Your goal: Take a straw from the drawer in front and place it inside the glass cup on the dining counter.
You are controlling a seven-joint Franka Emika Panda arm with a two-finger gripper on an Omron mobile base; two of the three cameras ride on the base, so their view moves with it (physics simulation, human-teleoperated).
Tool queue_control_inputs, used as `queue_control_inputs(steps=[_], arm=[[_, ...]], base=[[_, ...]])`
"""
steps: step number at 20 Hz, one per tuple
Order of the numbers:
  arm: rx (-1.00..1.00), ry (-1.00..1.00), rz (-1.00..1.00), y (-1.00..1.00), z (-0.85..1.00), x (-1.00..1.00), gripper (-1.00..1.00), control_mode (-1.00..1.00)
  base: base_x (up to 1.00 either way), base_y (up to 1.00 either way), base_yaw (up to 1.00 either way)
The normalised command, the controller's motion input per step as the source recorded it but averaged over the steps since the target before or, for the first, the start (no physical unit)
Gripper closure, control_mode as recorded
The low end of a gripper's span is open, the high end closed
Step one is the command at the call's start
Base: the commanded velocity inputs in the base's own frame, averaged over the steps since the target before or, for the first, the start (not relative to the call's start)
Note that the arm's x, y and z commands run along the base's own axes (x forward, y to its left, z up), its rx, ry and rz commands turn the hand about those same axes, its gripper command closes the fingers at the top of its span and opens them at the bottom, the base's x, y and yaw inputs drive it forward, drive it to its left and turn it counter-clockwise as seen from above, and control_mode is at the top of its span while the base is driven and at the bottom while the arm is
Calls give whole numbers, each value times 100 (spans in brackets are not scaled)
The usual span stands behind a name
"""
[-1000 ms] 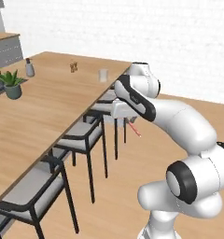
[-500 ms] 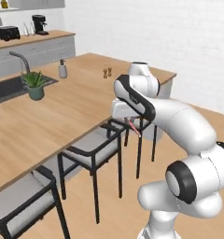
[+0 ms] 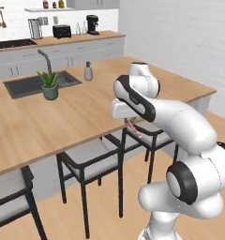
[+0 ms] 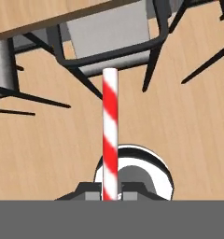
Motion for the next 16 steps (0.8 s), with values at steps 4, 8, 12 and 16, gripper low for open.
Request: queue_control_inputs(steps=[4,8,12,16], arm=[[0,0,0,0,0,0,100,100],[0,0,0,0,0,0,100,100],[0,0,0,0,0,0,100,100],[0,0,0,0,0,0,100,100]], base=[[48,-100,43],[53,-100,40],[51,-98,35],[67,-79,29]])
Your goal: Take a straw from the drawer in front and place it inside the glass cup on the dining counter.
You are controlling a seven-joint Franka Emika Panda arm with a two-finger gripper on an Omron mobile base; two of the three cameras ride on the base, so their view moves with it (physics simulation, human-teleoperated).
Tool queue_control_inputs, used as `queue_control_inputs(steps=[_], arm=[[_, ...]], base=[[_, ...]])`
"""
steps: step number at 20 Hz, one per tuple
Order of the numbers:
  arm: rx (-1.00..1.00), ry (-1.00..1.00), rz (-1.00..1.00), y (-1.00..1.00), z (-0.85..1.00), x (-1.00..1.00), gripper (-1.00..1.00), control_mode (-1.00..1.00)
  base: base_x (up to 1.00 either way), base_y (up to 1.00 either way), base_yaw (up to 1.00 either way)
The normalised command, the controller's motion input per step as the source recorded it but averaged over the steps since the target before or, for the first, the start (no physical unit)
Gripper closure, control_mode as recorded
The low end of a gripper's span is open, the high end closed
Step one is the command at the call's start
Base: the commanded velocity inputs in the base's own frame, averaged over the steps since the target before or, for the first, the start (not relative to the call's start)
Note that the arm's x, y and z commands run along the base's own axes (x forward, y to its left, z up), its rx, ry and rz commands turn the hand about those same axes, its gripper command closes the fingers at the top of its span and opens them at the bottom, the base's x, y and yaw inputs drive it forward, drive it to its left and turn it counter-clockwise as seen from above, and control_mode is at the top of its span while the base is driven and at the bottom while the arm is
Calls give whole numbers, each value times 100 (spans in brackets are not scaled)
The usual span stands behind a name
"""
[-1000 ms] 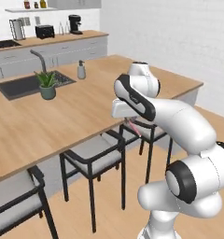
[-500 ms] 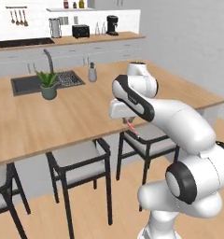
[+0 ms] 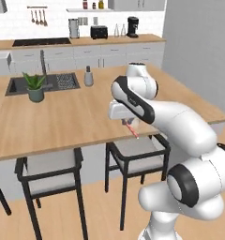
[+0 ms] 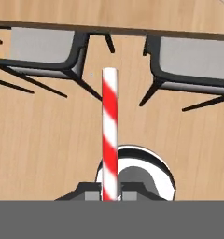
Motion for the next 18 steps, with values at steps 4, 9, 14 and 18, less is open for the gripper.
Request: queue_control_inputs(steps=[4,9,14,18], arm=[[0,0,0,0,0,0,100,100],[0,0,0,0,0,0,100,100],[2,0,1,0,10,11,100,-100],[9,-17,27,-34,72,-13,100,-100]], base=[[97,-37,13],[100,-23,3],[78,-2,0],[0,0,0]])
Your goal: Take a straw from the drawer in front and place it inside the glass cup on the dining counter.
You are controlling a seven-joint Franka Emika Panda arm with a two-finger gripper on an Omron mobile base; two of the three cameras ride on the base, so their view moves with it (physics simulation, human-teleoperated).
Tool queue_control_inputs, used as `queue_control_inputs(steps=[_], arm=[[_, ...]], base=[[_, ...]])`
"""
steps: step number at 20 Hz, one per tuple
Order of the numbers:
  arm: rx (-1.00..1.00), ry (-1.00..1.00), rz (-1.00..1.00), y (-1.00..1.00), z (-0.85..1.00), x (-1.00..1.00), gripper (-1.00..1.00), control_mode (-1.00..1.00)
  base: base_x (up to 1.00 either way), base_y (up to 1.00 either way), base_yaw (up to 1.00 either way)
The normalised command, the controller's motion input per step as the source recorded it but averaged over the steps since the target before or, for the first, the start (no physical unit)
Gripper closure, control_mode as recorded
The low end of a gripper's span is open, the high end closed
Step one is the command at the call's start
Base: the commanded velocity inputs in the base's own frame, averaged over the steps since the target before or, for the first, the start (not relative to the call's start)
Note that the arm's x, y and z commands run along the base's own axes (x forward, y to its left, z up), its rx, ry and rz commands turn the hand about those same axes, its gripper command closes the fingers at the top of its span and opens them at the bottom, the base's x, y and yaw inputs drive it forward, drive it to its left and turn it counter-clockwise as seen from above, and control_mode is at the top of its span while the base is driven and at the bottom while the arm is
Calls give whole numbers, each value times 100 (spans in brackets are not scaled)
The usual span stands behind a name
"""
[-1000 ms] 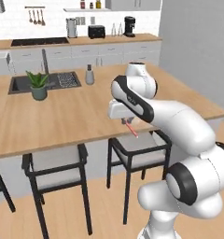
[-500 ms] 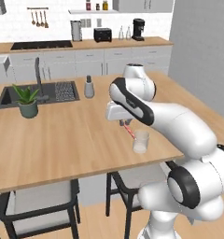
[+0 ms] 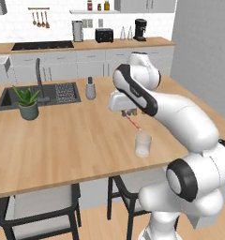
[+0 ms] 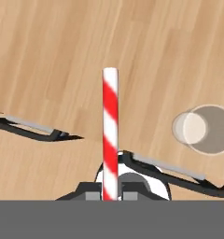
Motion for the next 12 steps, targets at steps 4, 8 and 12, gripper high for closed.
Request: queue_control_inputs(steps=[4,8,12], arm=[[11,-30,41,-76,59,-29,100,-100],[14,-24,47,-83,29,0,100,-100],[15,-22,48,-67,14,10,100,-100]], base=[[0,0,0],[0,0,0],[0,0,0]])
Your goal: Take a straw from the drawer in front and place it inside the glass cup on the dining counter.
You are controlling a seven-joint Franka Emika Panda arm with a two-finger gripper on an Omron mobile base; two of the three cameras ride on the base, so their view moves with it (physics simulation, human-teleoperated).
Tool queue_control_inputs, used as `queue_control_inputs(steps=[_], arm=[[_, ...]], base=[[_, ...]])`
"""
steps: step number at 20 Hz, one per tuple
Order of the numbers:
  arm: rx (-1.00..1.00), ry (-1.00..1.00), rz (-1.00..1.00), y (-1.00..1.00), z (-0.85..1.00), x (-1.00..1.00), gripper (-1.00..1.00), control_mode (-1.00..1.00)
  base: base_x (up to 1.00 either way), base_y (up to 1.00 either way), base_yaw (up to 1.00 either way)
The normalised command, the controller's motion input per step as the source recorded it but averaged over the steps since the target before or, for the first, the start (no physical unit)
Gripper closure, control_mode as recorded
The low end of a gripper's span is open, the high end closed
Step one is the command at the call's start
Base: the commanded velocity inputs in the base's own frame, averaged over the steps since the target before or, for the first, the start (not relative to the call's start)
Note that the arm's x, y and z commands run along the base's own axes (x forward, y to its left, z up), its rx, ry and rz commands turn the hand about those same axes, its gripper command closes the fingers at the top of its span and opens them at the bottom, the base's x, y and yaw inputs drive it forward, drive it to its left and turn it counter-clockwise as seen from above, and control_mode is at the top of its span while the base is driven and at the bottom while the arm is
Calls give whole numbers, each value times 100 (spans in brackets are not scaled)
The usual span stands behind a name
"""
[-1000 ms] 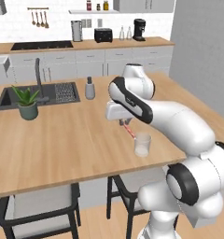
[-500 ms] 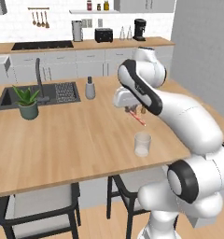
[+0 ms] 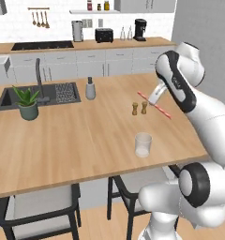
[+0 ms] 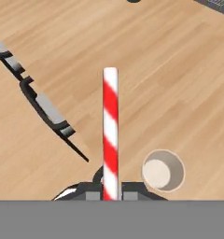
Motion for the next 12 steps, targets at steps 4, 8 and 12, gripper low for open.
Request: queue_control_inputs(steps=[4,8,12], arm=[[12,-9,46,-25,0,43,100,-100],[17,-7,41,-1,0,25,100,-100],[25,-11,27,16,-17,-7,100,-100]], base=[[0,0,0],[0,0,0],[0,0,0]])
